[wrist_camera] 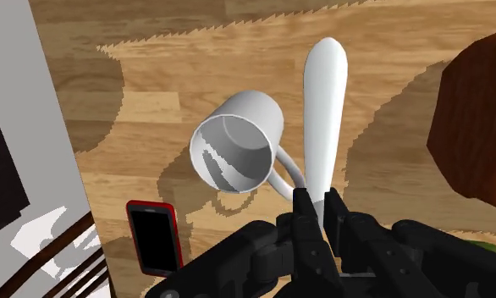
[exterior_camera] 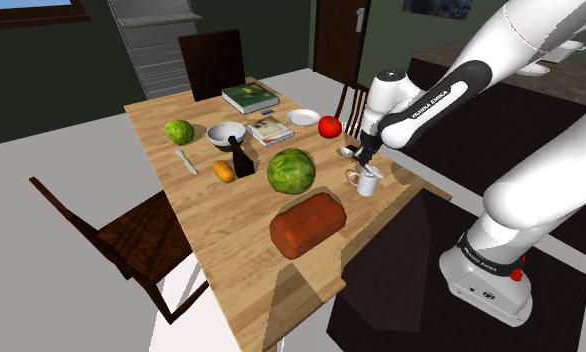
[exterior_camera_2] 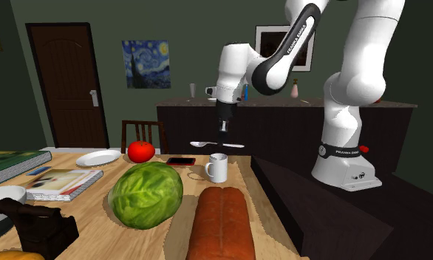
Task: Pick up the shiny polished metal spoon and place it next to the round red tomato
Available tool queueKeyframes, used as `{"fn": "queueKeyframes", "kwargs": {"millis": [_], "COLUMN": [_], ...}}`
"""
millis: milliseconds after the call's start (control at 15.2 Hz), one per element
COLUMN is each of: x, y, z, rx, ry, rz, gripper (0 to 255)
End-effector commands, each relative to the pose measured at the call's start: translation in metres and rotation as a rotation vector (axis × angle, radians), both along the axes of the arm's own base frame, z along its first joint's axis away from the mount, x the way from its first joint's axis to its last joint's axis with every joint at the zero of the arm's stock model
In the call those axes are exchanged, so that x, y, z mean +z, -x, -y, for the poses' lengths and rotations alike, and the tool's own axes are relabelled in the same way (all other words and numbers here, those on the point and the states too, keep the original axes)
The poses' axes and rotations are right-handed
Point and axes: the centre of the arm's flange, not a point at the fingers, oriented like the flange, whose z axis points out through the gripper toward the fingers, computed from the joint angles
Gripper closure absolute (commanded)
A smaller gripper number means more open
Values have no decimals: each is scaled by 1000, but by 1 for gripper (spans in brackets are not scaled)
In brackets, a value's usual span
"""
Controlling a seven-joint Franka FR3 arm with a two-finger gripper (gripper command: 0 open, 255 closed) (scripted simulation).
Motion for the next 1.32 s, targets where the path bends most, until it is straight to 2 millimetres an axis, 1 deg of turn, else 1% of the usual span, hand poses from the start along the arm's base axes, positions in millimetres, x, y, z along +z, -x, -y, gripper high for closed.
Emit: {"fn": "queueKeyframes", "kwargs": {"millis": [0, 1254], "x": [1, 2], "y": [-24, -250], "z": [11, 120], "rx": [0, 0], "ry": [0, 0], "rz": [0, 0], "gripper": [255, 255]}}
